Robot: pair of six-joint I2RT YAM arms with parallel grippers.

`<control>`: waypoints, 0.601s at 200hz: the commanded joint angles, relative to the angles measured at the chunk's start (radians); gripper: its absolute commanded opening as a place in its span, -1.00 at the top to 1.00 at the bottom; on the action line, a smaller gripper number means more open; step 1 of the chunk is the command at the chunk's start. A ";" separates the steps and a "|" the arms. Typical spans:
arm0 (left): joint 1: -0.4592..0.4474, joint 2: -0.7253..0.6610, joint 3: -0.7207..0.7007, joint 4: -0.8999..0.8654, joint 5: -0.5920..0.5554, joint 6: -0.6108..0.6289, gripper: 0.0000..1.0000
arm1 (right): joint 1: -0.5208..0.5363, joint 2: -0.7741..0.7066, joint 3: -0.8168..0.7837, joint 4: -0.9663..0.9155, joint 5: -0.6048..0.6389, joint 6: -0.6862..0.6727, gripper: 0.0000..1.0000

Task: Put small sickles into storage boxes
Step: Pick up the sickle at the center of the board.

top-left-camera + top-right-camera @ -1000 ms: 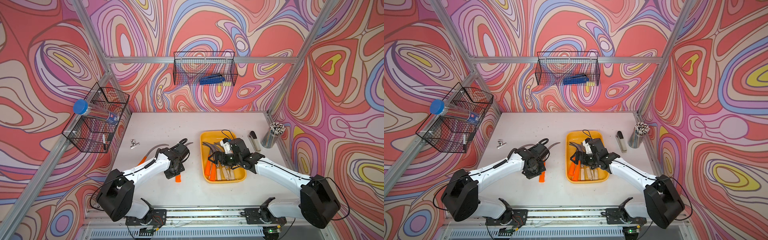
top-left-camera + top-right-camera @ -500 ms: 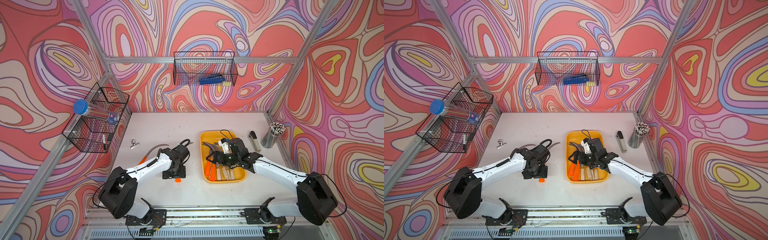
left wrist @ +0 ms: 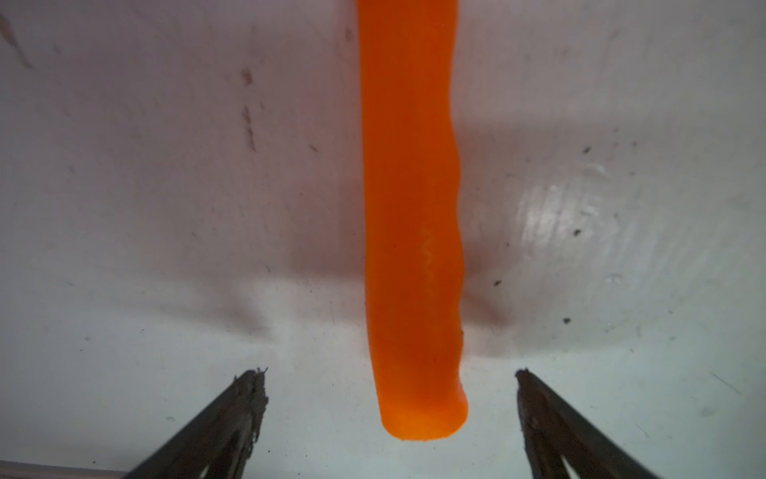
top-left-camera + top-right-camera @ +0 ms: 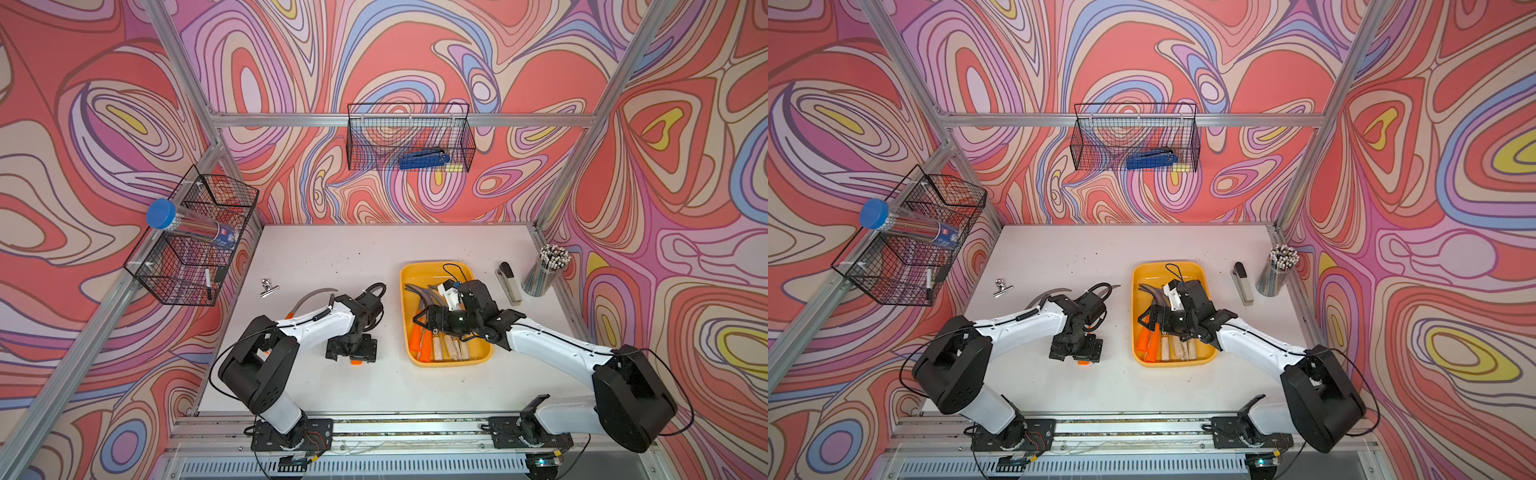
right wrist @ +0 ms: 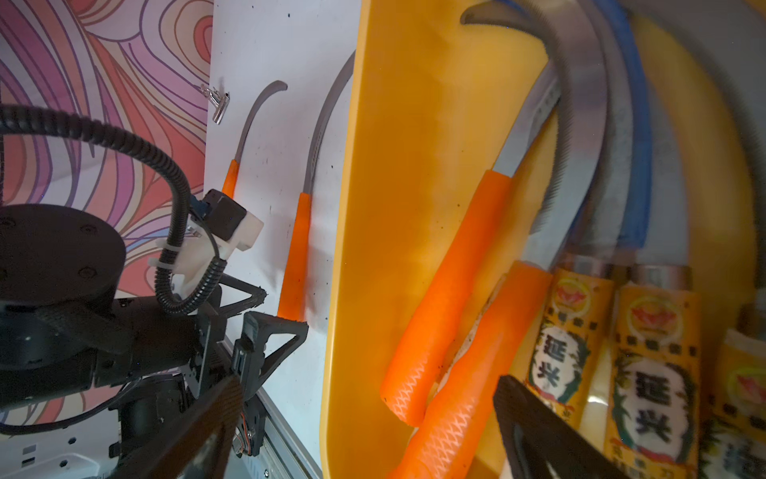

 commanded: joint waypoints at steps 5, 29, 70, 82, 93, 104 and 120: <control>-0.001 0.033 0.034 -0.015 0.029 0.032 -0.71 | -0.002 -0.001 -0.016 0.035 0.001 0.004 -0.97; 0.001 0.063 0.037 -0.006 0.034 0.035 -0.42 | -0.002 0.000 -0.020 0.040 -0.002 0.007 -0.97; 0.001 0.075 0.024 0.020 0.030 0.022 -0.05 | -0.002 -0.002 -0.024 0.036 0.000 -0.002 -0.96; 0.001 0.075 0.023 0.021 0.023 0.019 -0.03 | -0.002 -0.002 -0.026 0.040 -0.001 -0.002 -0.97; 0.001 0.075 0.020 0.023 0.020 0.019 -0.01 | -0.002 -0.001 -0.028 0.041 -0.003 0.000 -0.97; 0.001 0.074 0.016 0.028 0.019 0.016 0.13 | -0.002 0.000 -0.027 0.041 -0.004 0.001 -0.97; 0.001 0.076 0.011 0.032 0.019 0.011 0.27 | -0.002 -0.001 -0.025 0.041 -0.004 0.001 -0.96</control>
